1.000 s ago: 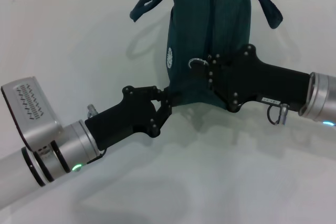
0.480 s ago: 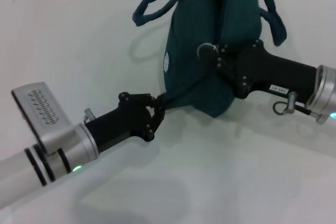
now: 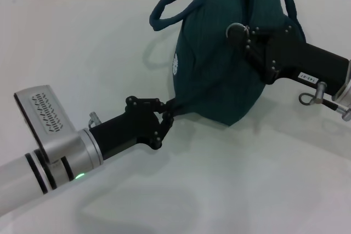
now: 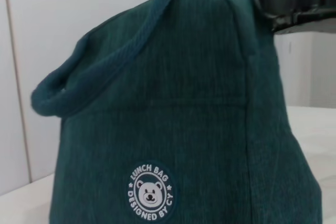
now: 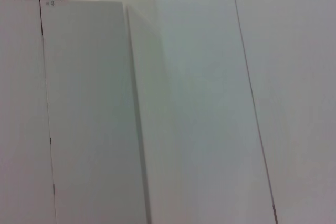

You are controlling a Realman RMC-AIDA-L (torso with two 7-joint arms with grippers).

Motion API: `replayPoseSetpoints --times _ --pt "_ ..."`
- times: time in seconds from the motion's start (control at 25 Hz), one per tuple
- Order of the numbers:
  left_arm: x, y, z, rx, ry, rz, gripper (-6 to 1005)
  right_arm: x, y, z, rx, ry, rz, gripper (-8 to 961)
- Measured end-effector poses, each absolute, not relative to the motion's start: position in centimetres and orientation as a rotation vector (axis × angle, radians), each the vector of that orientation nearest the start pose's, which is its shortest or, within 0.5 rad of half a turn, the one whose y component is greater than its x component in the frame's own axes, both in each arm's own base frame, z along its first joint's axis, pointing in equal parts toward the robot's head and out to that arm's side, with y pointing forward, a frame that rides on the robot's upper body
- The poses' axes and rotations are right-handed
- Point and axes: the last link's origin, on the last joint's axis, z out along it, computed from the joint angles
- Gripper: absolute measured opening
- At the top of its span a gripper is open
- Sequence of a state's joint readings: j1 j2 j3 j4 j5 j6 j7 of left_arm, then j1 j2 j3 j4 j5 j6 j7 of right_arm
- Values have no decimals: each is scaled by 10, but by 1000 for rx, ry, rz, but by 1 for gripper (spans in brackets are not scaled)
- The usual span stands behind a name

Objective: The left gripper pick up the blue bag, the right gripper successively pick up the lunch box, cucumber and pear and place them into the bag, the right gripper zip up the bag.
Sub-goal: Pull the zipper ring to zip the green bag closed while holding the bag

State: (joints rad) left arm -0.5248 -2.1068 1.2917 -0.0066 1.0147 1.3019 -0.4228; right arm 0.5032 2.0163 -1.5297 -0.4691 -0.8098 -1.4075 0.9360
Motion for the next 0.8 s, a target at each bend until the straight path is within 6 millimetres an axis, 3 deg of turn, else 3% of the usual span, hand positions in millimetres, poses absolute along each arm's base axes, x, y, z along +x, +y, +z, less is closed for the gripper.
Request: replayPoseSetpoints --times 0.44,0.8 --pt "-280 279 -97 -2462 -294 -779 71 200 336 -29 -2474 266 1221 29" --pt "-267 275 -87 -2430 -319 -948 77 201 335 -33 -2486 269 1203 30"
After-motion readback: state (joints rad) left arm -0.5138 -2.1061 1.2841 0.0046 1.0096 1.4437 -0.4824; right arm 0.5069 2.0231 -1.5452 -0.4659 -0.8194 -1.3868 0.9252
